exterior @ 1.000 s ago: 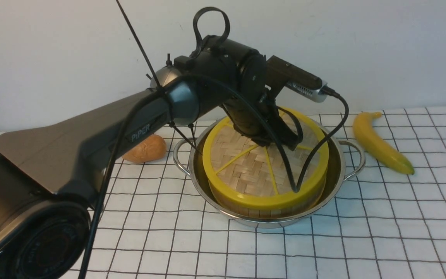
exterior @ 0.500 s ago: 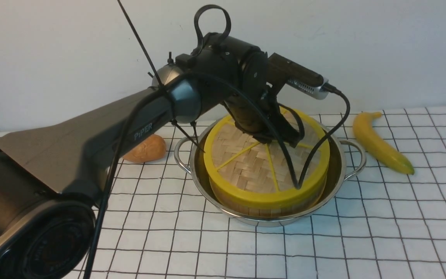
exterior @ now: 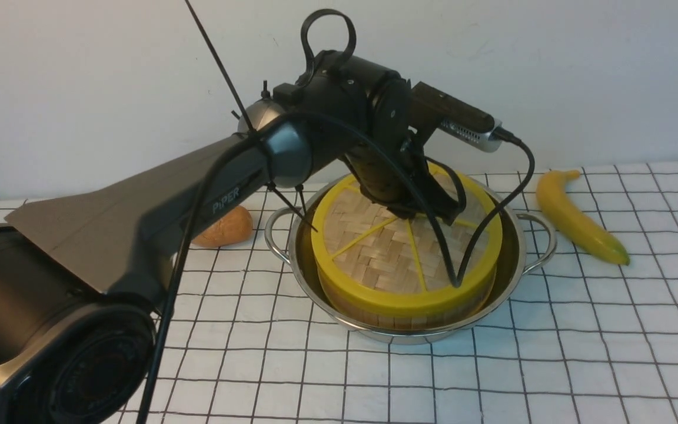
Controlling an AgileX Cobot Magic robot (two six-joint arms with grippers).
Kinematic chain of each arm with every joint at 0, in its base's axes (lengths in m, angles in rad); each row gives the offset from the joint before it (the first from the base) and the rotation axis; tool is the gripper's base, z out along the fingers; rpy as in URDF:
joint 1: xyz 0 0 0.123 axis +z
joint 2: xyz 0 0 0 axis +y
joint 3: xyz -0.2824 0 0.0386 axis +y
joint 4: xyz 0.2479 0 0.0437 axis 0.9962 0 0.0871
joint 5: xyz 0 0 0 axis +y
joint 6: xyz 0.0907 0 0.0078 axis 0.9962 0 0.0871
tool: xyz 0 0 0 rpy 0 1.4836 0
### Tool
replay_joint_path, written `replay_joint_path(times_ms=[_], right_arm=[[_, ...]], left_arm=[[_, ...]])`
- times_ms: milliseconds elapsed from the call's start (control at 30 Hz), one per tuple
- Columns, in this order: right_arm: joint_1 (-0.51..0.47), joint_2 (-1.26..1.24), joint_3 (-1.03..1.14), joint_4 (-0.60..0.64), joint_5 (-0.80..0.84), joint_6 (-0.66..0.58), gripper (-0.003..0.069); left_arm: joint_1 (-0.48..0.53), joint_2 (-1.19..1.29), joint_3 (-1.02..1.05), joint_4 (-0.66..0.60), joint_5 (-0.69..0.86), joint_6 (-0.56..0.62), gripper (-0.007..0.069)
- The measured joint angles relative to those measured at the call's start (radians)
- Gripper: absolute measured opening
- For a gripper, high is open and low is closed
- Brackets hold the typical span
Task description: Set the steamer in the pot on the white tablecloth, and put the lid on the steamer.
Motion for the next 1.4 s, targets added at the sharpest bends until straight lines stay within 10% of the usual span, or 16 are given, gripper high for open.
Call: replay_joint_path(times_ms=[500, 833, 1067, 1233, 1400], right_arm=[[0.0, 0.0, 0.0, 0.0, 0.0, 0.0, 0.0408], [0.0, 0.0, 0.0, 0.0, 0.0, -0.001, 0.0408], [0.0, 0.0, 0.0, 0.0, 0.0, -0.006, 0.0408], [0.0, 0.0, 0.0, -0.005, 0.0, -0.019, 0.0408], [0.0, -0.001, 0.0, -0.056, 0.0, -0.053, 0.0382]], left_arm=[[0.0, 0.0, 0.0, 0.0, 0.001, 0.0, 0.0123], [0.0, -0.035, 0.0, 0.03, 0.002, 0.002, 0.0477], [0.0, -0.174, 0.0, 0.076, 0.009, 0.0, 0.0556], [0.0, -0.285, 0.0, 0.133, 0.136, 0.0, 0.0386], [0.0, -0.364, 0.003, 0.184, 0.283, -0.004, 0.0059]])
